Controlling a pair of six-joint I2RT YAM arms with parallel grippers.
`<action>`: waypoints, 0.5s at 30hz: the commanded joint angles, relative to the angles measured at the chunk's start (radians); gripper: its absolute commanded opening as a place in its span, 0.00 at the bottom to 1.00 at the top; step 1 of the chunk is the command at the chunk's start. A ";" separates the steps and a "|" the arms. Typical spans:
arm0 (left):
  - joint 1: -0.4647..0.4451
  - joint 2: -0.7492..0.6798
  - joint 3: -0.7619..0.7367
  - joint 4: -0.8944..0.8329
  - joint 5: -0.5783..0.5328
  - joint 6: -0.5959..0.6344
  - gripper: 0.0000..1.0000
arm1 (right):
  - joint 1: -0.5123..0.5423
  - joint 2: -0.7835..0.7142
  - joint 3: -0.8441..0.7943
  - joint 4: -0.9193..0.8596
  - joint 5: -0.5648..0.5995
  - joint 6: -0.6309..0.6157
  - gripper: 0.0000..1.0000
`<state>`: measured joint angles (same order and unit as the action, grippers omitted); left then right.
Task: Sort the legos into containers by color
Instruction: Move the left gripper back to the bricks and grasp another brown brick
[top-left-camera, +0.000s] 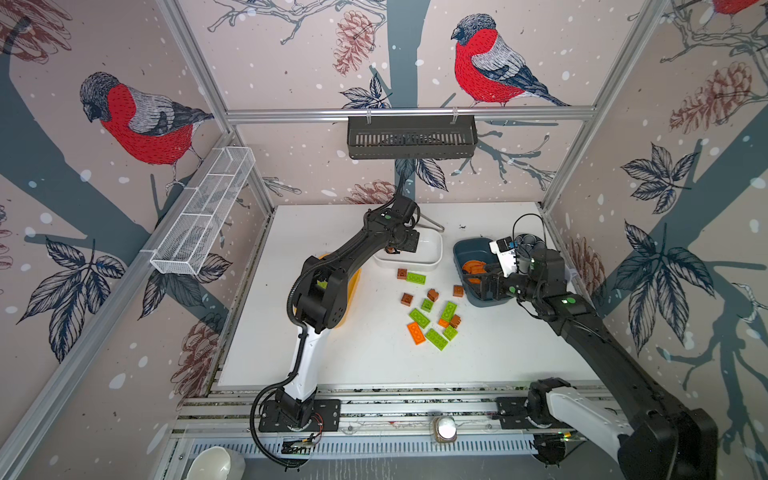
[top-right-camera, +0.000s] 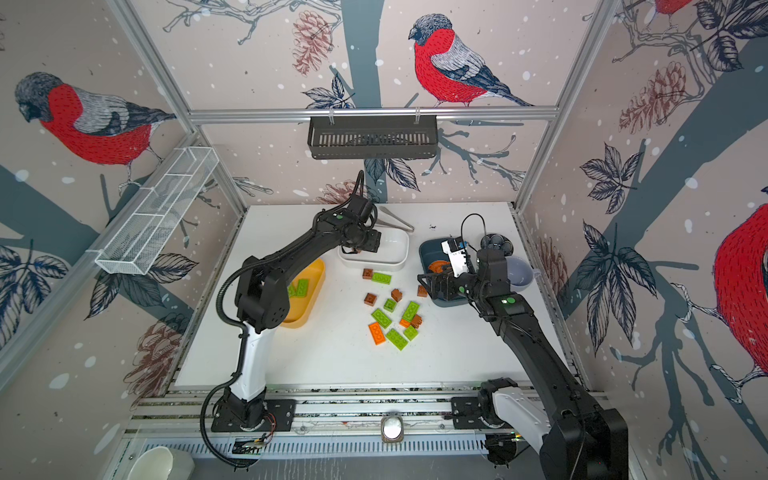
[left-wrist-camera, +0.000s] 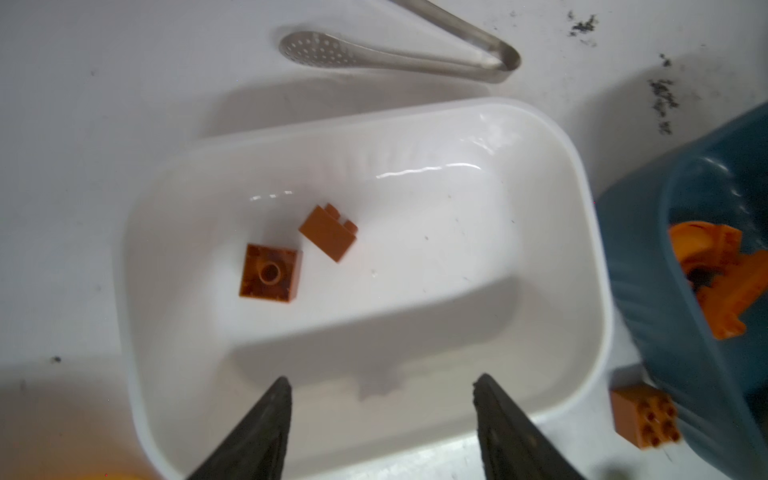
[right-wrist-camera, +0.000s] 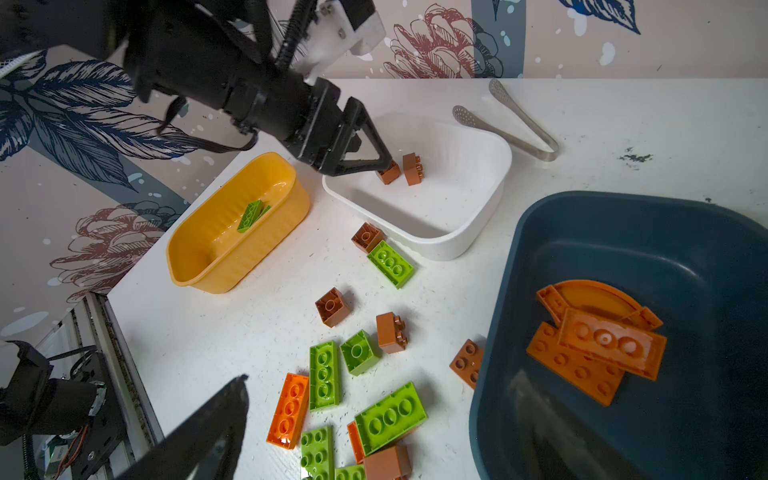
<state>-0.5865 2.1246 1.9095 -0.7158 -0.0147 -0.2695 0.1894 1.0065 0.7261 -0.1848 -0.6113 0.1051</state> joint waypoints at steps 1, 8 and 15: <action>-0.047 -0.099 -0.111 -0.006 0.031 -0.046 0.70 | -0.001 -0.004 -0.002 0.006 -0.003 -0.007 0.99; -0.132 -0.222 -0.356 0.014 -0.008 -0.069 0.69 | -0.009 -0.006 -0.003 -0.011 -0.006 -0.021 1.00; -0.173 -0.249 -0.521 0.100 -0.006 -0.063 0.67 | -0.008 -0.012 -0.020 -0.011 -0.017 -0.018 0.99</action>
<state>-0.7506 1.8854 1.4212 -0.6701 -0.0109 -0.3328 0.1818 1.0016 0.7109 -0.1940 -0.6140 0.0982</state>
